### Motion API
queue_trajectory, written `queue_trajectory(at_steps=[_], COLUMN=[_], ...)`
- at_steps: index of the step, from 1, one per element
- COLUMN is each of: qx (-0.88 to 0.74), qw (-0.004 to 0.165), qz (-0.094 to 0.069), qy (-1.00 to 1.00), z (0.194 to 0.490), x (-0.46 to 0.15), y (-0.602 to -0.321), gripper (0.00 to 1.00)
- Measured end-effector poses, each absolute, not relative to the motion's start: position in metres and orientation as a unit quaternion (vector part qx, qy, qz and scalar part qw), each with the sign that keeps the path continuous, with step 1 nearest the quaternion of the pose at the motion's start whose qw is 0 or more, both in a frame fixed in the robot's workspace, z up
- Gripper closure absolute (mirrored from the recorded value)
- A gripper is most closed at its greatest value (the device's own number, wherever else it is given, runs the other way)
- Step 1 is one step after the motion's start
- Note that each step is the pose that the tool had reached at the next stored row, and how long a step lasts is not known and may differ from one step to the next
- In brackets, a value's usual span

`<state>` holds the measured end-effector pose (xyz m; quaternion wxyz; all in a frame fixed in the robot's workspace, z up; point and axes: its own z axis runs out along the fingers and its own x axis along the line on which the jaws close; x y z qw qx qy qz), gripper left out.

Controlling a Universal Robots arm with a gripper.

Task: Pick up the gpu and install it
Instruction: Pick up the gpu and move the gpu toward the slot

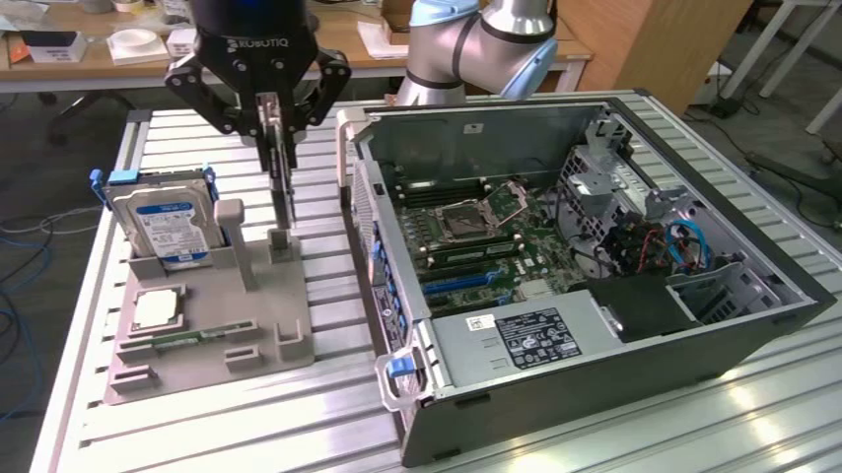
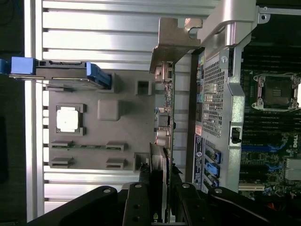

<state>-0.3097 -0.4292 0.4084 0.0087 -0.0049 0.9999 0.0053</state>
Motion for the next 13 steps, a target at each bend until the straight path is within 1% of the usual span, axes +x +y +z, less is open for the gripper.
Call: queue_trajectory(at_steps=[13], qx=[-0.005], qw=[0.009], qz=[0.005], qy=[1.000], z=[0.4084], x=[-0.3064], y=[-0.4292], gripper=[0.73])
